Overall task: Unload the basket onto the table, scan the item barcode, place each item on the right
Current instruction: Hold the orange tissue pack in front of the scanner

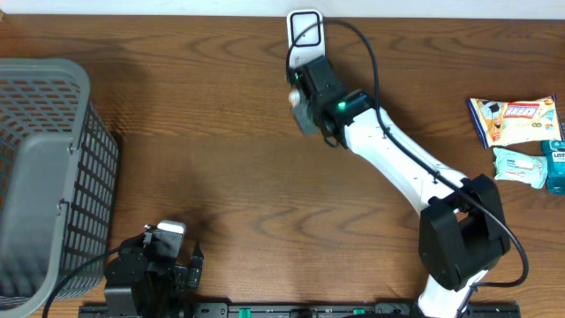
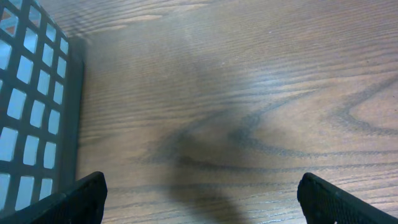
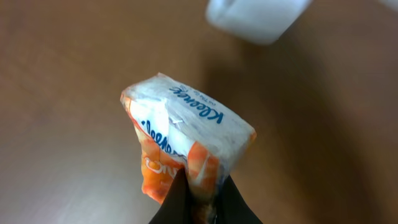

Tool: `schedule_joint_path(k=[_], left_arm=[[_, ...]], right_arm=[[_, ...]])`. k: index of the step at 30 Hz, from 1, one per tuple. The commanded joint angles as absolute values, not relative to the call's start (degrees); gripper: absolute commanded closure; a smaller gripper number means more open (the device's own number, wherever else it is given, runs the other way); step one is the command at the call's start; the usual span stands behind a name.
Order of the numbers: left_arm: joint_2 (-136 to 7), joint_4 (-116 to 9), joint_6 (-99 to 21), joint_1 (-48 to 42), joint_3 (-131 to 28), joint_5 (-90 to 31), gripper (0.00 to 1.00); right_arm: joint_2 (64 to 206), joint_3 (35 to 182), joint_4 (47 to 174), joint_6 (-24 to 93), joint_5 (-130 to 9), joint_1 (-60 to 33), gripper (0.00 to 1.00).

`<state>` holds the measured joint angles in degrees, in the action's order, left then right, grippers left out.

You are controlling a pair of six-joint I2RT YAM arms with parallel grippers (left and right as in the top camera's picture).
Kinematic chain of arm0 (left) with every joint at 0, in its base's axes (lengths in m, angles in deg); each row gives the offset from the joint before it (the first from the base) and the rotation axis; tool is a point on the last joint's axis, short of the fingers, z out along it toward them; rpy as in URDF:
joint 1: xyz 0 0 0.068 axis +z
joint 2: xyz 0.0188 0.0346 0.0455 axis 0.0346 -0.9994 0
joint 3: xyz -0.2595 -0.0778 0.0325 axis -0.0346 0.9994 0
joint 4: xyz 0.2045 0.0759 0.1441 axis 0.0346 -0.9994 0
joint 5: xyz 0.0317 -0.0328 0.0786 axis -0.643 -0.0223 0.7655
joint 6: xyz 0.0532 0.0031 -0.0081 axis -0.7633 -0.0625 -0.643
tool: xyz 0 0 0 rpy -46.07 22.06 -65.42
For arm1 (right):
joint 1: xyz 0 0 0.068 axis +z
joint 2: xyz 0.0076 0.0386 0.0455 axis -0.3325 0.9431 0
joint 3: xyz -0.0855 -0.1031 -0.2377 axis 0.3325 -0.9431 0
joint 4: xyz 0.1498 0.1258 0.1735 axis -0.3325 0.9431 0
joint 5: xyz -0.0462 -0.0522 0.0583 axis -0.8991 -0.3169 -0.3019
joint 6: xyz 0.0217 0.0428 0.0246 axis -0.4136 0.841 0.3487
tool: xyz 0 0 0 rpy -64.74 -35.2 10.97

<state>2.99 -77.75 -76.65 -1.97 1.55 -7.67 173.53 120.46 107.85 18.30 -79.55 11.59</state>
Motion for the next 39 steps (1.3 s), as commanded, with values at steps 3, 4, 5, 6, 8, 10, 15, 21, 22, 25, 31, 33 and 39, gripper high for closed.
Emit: schedule_joint_path(k=[3,4,5,6,8,10,15,21,22,25,31,33,39], left_arm=[[3.03,-77.84,-75.91,-1.67,1.66,-7.39,0.02],[3.03,-77.86,-75.91,-1.67,1.66,-7.39,0.02],[3.03,-77.84,-75.91,-1.67,1.66,-7.39,0.02],[3.03,-77.84,-75.91,-1.67,1.66,-7.39,0.02],[3.03,-77.84,-75.91,-1.67,1.66,-7.39,0.02],[3.03,-77.84,-75.91,-1.67,1.66,-7.39,0.02],[3.03,-77.84,-75.91,-1.67,1.66,-7.39,0.02],[3.03,-77.86,-75.91,-1.67,1.66,-7.39,0.02],[3.03,-77.84,-75.91,-1.67,1.66,-7.39,0.02],[3.03,-77.84,-75.91,-1.67,1.66,-7.39,0.02],[3.03,-77.84,-75.91,-1.67,1.66,-7.39,0.02],[3.03,-77.84,-75.91,-1.67,1.66,-7.39,0.02],[3.03,-77.84,-75.91,-1.67,1.66,-7.39,0.02]], right_arm=[[173.00,123.13,100.66,15.19,-88.14,7.74,0.99],[173.24,123.85,99.57,14.95,-88.16,6.93,0.99],[173.90,124.70,98.43,14.47,-88.14,6.17,0.99],[174.40,125.75,97.90,13.95,-88.16,5.53,0.99],[176.61,129.07,97.40,12.18,-88.16,4.40,0.99],[180.02,134.01,97.64,9.66,-88.18,3.65,0.99],[190.12,147.93,100.09,3.69,-89.47,3.56,0.99],[203.67,164.20,104.26,-5.07,-98.69,5.05,0.99],[205.28,165.62,104.22,-7.21,-101.21,5.38,0.99],[209.37,167.98,102.91,-14.34,-107.92,6.84,0.99],[209.85,167.96,101.58,-13.88,-107.46,8.13,0.99],[209.83,167.96,101.51,-13.88,-109.67,8.48,0.99],[206.09,167.96,108.37,-8.39,-120.64,10.41,0.99]])
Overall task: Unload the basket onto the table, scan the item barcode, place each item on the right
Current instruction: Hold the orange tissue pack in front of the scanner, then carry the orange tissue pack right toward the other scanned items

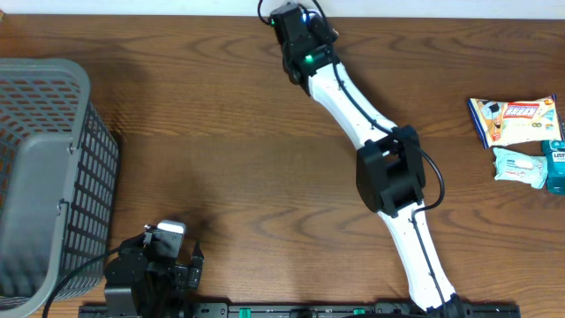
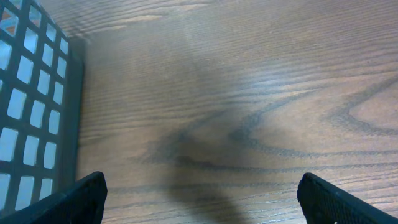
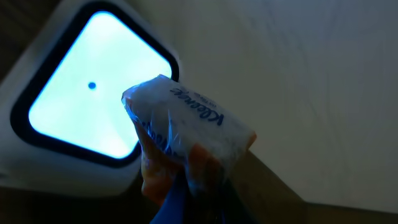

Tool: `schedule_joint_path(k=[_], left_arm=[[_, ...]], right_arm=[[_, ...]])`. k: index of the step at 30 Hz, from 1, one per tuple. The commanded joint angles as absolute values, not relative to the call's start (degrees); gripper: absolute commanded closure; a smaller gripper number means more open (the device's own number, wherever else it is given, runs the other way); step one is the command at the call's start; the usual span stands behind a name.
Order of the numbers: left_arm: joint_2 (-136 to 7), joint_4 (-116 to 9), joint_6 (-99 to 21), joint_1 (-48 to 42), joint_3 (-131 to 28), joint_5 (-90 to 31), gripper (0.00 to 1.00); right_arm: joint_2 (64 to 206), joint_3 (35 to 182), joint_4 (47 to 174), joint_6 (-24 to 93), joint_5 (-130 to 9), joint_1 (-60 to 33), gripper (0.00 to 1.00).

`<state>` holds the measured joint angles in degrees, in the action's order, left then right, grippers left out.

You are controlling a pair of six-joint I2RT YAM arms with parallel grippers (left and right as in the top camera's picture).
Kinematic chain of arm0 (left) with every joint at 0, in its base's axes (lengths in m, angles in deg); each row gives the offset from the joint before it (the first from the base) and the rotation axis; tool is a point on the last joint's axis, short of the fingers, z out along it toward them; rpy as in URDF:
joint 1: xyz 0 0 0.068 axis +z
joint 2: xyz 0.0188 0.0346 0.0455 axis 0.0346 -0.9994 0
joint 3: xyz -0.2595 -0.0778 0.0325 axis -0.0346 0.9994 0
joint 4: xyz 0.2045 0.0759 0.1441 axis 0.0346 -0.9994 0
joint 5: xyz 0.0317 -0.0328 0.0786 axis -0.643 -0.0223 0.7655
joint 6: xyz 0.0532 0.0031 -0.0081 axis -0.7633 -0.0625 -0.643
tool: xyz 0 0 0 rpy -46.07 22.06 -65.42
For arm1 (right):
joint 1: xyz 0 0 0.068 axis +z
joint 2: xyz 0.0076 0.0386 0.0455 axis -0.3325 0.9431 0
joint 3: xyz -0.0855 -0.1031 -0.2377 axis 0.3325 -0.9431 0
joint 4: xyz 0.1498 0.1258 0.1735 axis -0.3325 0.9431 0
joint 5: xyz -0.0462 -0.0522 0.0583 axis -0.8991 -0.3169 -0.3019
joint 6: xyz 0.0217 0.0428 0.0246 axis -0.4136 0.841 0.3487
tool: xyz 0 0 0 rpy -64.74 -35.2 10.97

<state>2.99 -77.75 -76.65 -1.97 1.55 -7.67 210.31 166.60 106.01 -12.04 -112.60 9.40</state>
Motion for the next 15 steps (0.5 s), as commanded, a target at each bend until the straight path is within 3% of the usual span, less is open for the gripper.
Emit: schedule_joint_path(k=[1,7,12,15], left_arm=[[3.03,-77.84,-75.91,-1.67,1.66,-7.39,0.02],[3.03,-77.84,-75.91,-1.67,1.66,-7.39,0.02],[3.03,-77.84,-75.91,-1.67,1.66,-7.39,0.02],[3.03,-77.84,-75.91,-1.67,1.66,-7.39,0.03]], right_arm=[[205.04,167.96,111.02,-6.62,-121.10,10.43,0.99],[196.52,167.96,136.92,12.90,-120.95,9.38,0.99],[193.74,167.93,162.10,40.33,-120.90,4.79,0.99],[194.03,166.03,170.16,54.75,-120.22,0.42,0.99]])
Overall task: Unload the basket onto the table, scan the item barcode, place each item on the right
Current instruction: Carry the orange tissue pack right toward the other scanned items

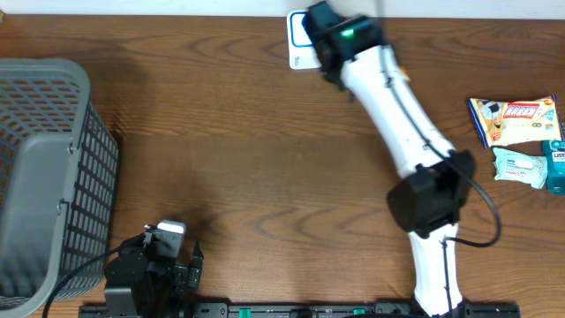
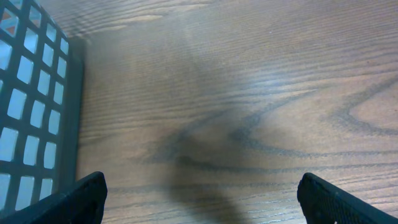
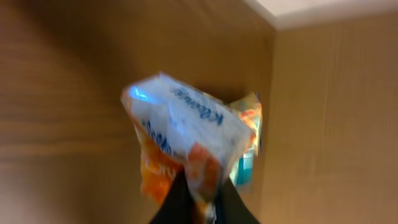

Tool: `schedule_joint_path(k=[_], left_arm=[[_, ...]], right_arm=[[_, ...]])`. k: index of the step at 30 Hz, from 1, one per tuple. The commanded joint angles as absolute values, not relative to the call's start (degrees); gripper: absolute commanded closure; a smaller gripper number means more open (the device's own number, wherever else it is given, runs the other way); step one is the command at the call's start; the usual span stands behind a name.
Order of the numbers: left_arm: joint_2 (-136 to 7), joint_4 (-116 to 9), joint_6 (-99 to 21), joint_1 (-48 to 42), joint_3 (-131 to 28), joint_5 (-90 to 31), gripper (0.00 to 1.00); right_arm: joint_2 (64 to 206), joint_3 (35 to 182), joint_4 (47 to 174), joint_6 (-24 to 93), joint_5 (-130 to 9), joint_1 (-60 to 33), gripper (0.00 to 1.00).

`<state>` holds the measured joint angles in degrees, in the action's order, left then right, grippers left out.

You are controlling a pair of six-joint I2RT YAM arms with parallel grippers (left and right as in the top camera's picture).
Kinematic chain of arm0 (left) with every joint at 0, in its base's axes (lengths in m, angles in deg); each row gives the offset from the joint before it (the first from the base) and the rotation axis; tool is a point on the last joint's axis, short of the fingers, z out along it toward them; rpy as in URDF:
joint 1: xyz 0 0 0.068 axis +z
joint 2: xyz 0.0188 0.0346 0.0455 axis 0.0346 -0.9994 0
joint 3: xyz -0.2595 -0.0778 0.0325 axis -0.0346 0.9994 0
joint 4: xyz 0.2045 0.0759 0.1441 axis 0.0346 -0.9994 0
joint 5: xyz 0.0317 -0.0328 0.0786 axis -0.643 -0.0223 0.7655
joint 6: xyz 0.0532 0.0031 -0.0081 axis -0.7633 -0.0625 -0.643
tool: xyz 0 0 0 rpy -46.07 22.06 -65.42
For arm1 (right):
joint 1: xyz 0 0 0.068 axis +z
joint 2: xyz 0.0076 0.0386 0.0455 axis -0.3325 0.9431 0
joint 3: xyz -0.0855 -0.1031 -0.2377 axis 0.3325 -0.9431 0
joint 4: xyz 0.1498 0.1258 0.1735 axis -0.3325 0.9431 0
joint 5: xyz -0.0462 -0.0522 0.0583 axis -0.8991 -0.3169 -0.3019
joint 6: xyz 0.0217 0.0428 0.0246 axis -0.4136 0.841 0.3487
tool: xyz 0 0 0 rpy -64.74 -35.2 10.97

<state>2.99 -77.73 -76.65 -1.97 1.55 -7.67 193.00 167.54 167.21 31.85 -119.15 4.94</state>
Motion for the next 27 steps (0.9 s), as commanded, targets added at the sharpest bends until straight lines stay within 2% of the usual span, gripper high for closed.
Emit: schedule_joint_path(k=[1,14,21,27], left_arm=[[3.03,-77.84,-75.91,-1.67,1.66,-7.39,0.02],[3.03,-77.84,-75.91,-1.67,1.66,-7.39,0.02],[3.03,-77.84,-75.91,-1.67,1.66,-7.39,0.02],[3.03,-77.84,-75.91,-1.67,1.66,-7.39,0.02]], right_arm=[[194.18,164.90,170.69,56.92,-120.01,-1.11,0.99],[194.29,142.06,155.87,54.73,-110.43,-21.40,0.99],[194.29,137.77,147.45,49.53,-103.74,-27.76,0.99],[194.31,136.74,143.24,46.69,-103.55,-32.24,0.98]])
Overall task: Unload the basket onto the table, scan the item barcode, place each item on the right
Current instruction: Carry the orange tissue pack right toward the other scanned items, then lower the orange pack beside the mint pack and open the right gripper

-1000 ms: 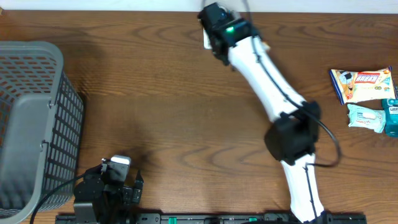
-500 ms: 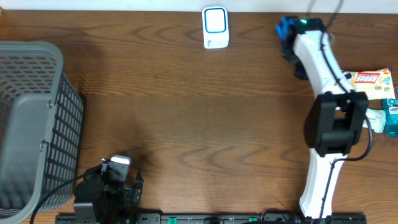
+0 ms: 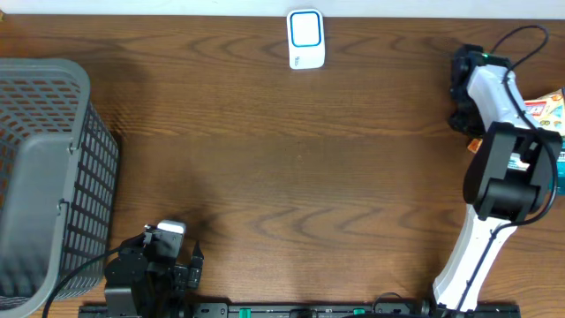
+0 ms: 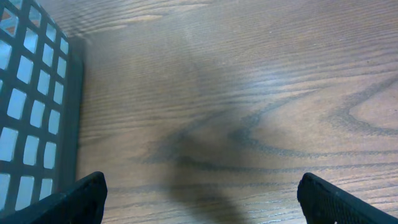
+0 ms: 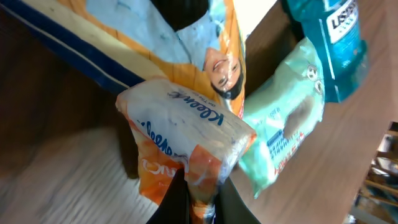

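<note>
My right gripper (image 5: 196,202) is shut on a white and orange Kleenex tissue pack (image 5: 186,140), pinching its lower end. It holds the pack just above the pile of items at the table's right edge. From overhead, the right arm (image 3: 484,84) reaches to that edge and hides the pack. The white barcode scanner (image 3: 306,39) stands at the back middle, far to the left of the pack. The left gripper (image 4: 202,205) is open over bare wood with nothing between its fingertips (image 4: 84,196).
Under the pack lie a yellow snack bag (image 5: 186,43), a green packet (image 5: 292,124) and a teal Listerine bottle (image 5: 339,43). A grey mesh basket (image 3: 44,177) fills the left side. The left arm (image 3: 146,269) sits at the front edge beside it.
The right gripper, still shut on the tissue pack, has gone from beside the scanner at the back middle to the far right, over the pile of items. The left arm has not moved.
The right gripper first held the tissue pack just in front of the scanner. Then the pack was right before the scanner's lit window. After that it was to the scanner's right, and now it hangs over the items at the right edge.
</note>
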Tool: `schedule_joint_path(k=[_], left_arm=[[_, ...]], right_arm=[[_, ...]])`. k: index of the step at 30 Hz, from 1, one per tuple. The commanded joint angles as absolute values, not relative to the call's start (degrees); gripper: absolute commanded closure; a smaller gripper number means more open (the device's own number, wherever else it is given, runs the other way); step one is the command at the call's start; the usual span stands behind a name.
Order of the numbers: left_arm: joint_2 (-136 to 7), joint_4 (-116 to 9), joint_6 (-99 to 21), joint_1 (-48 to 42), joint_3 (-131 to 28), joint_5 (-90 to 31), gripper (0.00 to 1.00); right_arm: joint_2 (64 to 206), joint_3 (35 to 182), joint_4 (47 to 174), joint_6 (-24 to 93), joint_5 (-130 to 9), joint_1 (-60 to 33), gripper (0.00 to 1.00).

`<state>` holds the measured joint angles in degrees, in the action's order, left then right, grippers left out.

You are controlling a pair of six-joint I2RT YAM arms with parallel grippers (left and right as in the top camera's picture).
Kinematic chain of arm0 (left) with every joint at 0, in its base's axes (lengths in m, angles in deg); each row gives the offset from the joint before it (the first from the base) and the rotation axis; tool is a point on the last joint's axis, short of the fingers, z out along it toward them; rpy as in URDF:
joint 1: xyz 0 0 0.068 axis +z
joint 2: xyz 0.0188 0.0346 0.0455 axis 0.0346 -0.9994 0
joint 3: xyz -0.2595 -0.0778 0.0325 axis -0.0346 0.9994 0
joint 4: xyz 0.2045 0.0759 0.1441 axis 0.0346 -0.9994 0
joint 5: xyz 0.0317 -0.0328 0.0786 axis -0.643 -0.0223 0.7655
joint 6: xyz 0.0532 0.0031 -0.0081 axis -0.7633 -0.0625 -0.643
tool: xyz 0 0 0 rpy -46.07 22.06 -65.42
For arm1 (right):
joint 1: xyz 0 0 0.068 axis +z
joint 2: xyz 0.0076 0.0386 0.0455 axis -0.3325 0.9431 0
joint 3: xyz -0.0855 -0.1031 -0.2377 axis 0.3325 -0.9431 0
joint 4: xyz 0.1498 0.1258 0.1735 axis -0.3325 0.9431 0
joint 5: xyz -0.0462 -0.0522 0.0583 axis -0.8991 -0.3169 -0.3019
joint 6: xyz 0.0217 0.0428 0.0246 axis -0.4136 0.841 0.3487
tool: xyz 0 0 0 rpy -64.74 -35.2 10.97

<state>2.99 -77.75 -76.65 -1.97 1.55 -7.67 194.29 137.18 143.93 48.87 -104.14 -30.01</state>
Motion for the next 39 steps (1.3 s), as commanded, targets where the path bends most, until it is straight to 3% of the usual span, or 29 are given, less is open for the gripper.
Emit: schedule_joint_path(k=[1,5,6,7,8,15,22,39], left_arm=[[3.03,-77.84,-75.91,-1.67,1.66,-7.39,0.02],[3.03,-77.84,-75.91,-1.67,1.66,-7.39,0.02],[3.03,-77.84,-75.91,-1.67,1.66,-7.39,0.02],[3.03,-77.86,-75.91,-1.67,1.66,-7.39,0.02],[3.03,-77.84,-75.91,-1.67,1.66,-7.39,0.02],[3.03,-77.84,-75.91,-1.67,1.66,-7.39,0.02],[3.03,-77.84,-75.91,-1.67,1.66,-7.39,0.02],[3.01,-77.84,-75.91,-1.67,1.66,-7.39,0.02]], right_arm=[[194.31,136.77,143.04,46.69,-103.53,-33.11,0.98],[194.29,136.79,143.13,46.71,-102.30,-36.00,0.99],[194.16,136.90,143.28,46.71,-100.51,-36.61,0.89],[193.68,137.25,143.65,46.05,-96.14,-37.42,0.34],[193.09,137.47,143.41,44.61,-92.95,-37.77,0.01],[181.74,138.45,142.71,41.68,-79.68,-36.17,0.01],[158.69,138.45,143.98,37.70,-64.90,-33.50,0.01],[123.12,138.45,159.19,39.65,-62.15,-33.00,0.01]])
